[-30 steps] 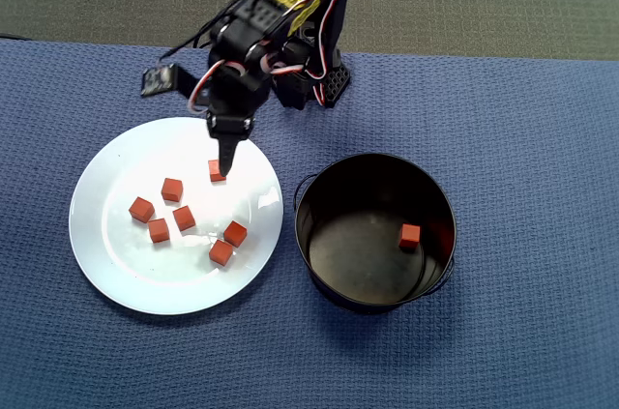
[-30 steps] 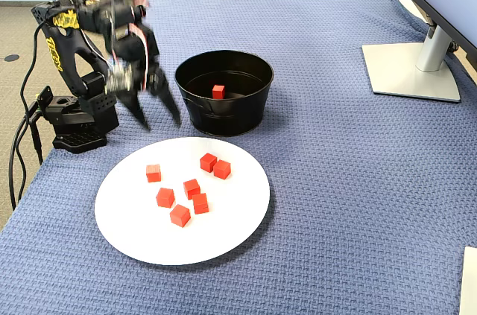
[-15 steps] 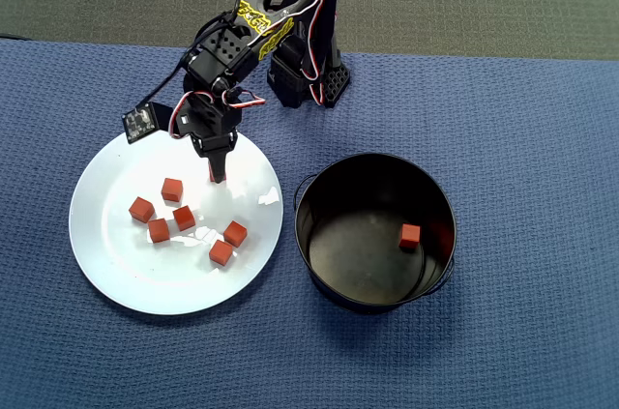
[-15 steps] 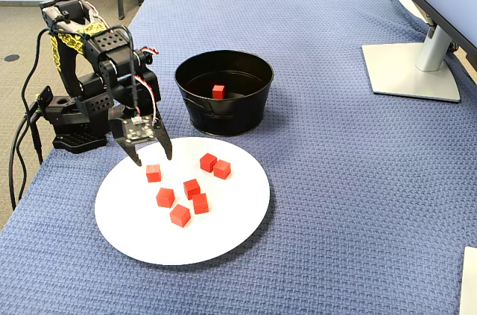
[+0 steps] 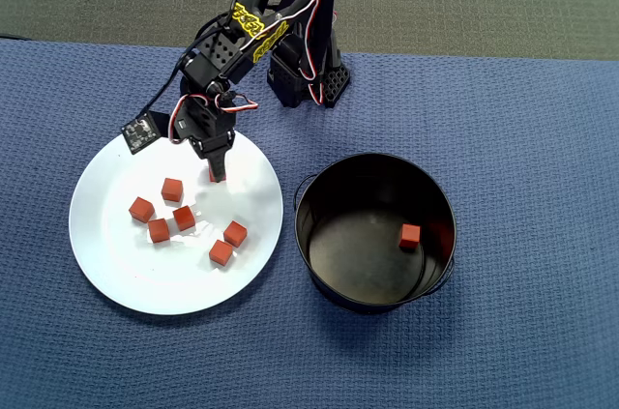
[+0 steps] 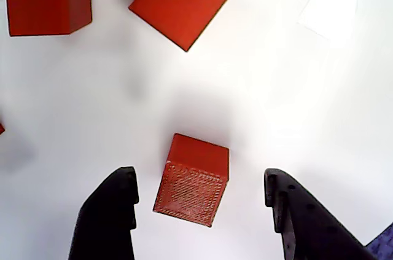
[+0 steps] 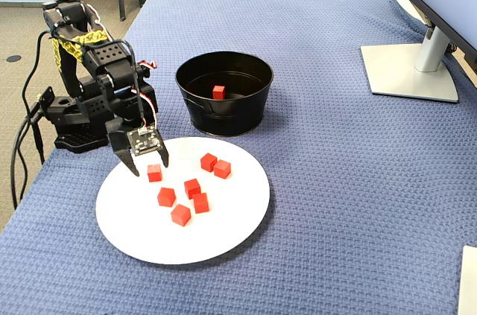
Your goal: Pick up the red cubes from the white plate and place them in the black recipient
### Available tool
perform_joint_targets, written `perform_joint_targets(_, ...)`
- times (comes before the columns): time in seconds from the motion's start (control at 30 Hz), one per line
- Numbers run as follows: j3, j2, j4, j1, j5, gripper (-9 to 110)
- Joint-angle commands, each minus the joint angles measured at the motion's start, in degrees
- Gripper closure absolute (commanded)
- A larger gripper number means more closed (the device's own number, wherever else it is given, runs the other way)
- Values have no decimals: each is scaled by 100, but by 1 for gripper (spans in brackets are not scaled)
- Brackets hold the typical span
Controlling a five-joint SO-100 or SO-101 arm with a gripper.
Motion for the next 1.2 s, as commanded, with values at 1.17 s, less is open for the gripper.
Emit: perform_joint_targets(1.17, -2927, 1925, 2505, -2206, 4632, 102)
